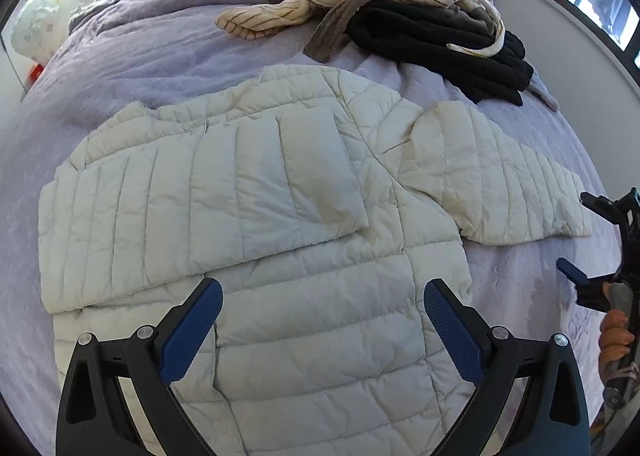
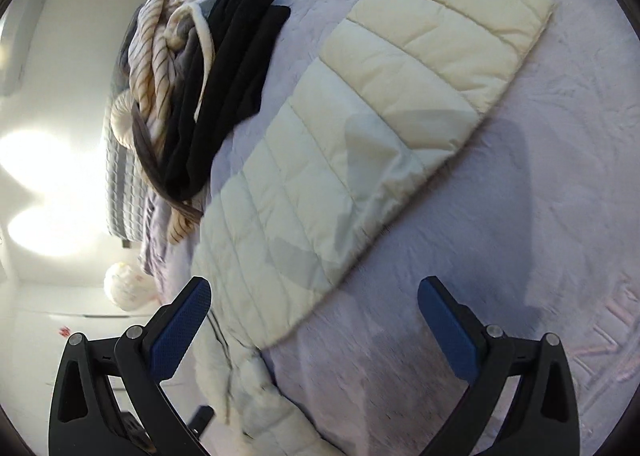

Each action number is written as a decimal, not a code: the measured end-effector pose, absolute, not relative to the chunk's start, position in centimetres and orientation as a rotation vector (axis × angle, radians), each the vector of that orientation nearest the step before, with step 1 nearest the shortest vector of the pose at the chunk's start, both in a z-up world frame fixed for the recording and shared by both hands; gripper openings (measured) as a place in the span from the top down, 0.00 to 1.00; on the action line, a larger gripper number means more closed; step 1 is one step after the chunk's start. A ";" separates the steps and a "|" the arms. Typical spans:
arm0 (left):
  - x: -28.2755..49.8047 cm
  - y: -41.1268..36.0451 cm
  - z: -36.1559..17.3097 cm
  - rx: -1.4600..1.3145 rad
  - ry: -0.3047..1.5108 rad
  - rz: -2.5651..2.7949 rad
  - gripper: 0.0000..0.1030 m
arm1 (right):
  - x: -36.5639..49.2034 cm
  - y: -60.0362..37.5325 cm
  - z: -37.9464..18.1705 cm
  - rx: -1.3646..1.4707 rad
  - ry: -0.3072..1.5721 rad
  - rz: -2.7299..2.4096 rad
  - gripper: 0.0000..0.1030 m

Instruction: Fold large clothes

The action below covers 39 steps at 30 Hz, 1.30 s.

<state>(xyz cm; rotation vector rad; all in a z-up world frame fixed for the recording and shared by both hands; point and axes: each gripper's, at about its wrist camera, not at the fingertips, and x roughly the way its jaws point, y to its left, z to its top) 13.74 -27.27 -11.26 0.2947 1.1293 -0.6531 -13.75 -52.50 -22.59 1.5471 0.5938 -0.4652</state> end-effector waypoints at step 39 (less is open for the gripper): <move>21.9 -15.0 -8.8 0.104 1.056 -0.420 0.02 | 1.5 -50.3 -11.9 1.442 0.393 -0.124 0.91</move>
